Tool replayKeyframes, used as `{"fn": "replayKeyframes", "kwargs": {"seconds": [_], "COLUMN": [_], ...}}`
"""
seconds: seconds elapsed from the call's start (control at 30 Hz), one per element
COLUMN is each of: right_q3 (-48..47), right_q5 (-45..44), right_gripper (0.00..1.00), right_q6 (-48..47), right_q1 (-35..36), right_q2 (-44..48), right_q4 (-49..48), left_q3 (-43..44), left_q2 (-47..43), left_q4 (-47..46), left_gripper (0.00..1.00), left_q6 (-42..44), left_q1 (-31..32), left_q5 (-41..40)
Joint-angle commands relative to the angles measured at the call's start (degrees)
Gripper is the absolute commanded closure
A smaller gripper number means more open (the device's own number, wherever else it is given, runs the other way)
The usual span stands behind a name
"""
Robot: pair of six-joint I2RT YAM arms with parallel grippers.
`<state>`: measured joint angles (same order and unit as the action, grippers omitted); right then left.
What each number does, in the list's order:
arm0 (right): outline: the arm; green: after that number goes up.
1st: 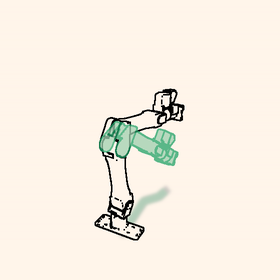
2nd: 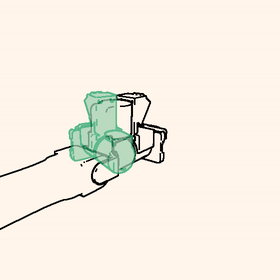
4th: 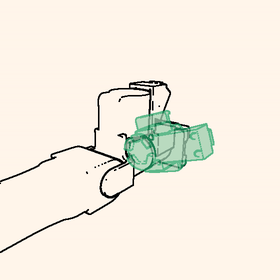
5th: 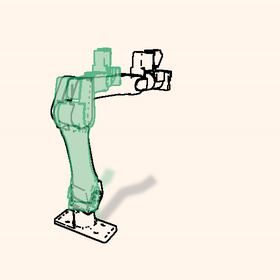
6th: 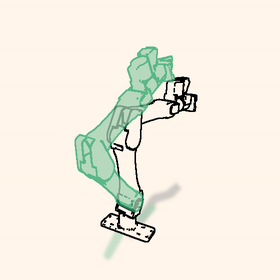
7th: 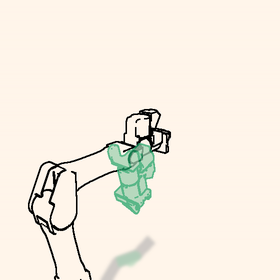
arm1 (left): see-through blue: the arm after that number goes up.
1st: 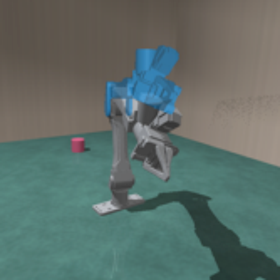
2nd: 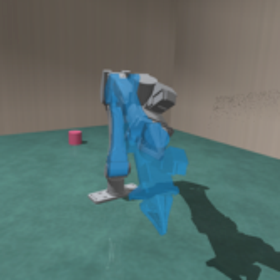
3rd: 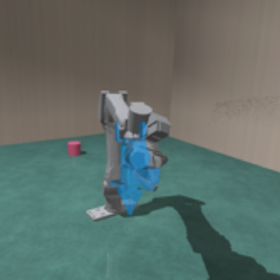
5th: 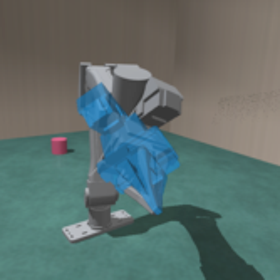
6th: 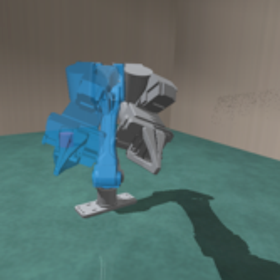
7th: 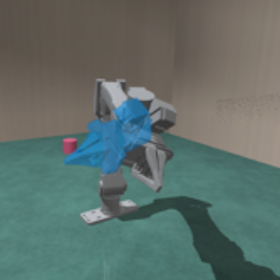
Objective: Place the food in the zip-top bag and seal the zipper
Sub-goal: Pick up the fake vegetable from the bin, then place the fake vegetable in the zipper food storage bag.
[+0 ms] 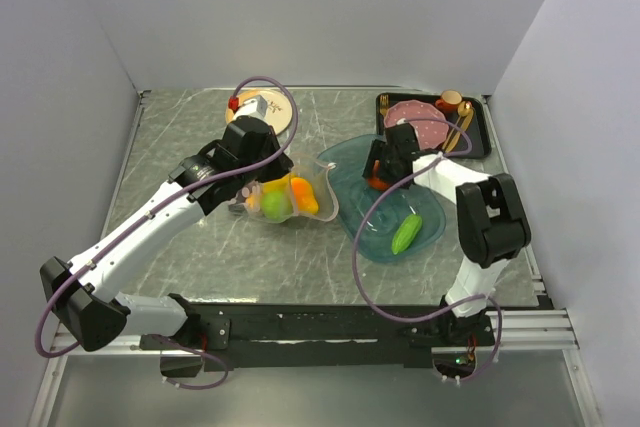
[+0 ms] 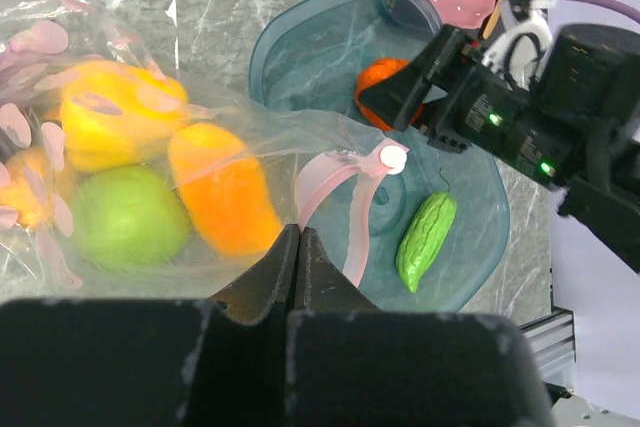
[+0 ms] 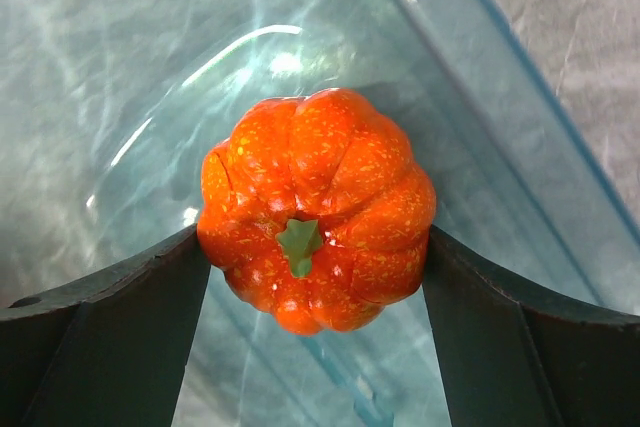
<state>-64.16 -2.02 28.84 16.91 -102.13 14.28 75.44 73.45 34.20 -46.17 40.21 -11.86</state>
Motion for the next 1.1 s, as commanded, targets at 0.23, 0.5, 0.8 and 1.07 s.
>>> {"fn": "replayKeyframes", "kwargs": {"seconds": [0.23,0.5,0.8,1.07], "right_q3": [3.87,6.76,8.0,7.56], "right_q5": [2.11,3.43,5.72,5.01], "right_gripper": [0.56,0.57,0.58,0.59], "right_q6": [0.34,3.23,4.21,5.0], "right_q1": [3.39,10.68,19.82,24.05], "right_q2": [18.17,33.55,35.17,30.94], "right_q4": [0.74,2.94,3.47,1.45], "left_q3": [0.14,1.46,4.71,5.07], "left_q2": [-0.15,2.66,6.79,7.15], "left_q4": [-2.29,-3.08,-4.05,-3.78], "left_gripper": [0.99,0.99,0.99,0.99], "left_q6": [0.29,-0.23,-0.41,-0.58], "left_q1": [0.14,0.14,0.14,0.14], "left_q5": [0.34,0.43,2.1,2.19]}}
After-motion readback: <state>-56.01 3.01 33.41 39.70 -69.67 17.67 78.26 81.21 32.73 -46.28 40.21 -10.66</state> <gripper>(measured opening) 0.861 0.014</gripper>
